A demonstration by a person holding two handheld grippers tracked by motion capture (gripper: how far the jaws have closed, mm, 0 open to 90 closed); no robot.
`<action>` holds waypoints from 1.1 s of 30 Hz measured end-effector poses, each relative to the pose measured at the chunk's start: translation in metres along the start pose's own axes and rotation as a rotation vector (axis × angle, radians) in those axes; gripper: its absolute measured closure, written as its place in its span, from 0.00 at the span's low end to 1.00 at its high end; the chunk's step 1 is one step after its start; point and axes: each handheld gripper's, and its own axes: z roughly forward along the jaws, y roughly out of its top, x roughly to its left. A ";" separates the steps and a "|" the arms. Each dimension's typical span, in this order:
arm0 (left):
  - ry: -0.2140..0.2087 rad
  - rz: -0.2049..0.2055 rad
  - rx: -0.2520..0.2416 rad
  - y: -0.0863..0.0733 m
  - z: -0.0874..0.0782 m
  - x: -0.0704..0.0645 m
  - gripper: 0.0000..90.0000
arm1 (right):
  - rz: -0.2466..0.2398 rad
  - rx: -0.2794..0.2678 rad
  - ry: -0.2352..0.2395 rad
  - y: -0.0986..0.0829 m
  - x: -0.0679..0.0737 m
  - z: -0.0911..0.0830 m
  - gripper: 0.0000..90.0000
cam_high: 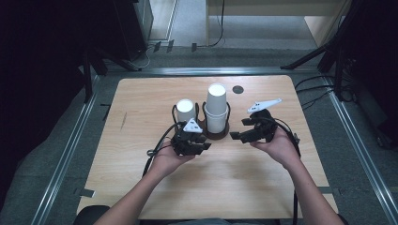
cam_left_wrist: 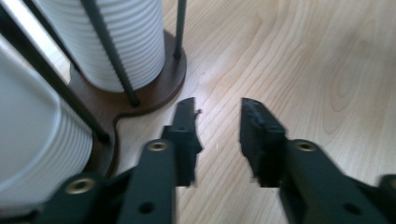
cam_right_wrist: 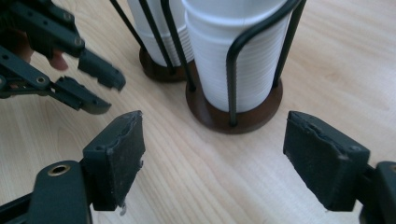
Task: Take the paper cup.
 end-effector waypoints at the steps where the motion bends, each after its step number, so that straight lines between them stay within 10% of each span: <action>1: -0.023 0.003 -0.002 0.002 0.000 0.001 0.78 | -0.003 0.000 -0.003 0.005 -0.001 -0.001 0.23; 12: -0.012 -0.035 0.009 0.026 0.010 0.005 0.92 | 0.038 0.026 -0.018 0.038 -0.014 -0.005 0.30; 33: 0.049 -0.143 -0.103 0.053 0.017 0.019 0.99 | -0.068 -0.007 -0.042 0.101 -0.010 -0.006 0.27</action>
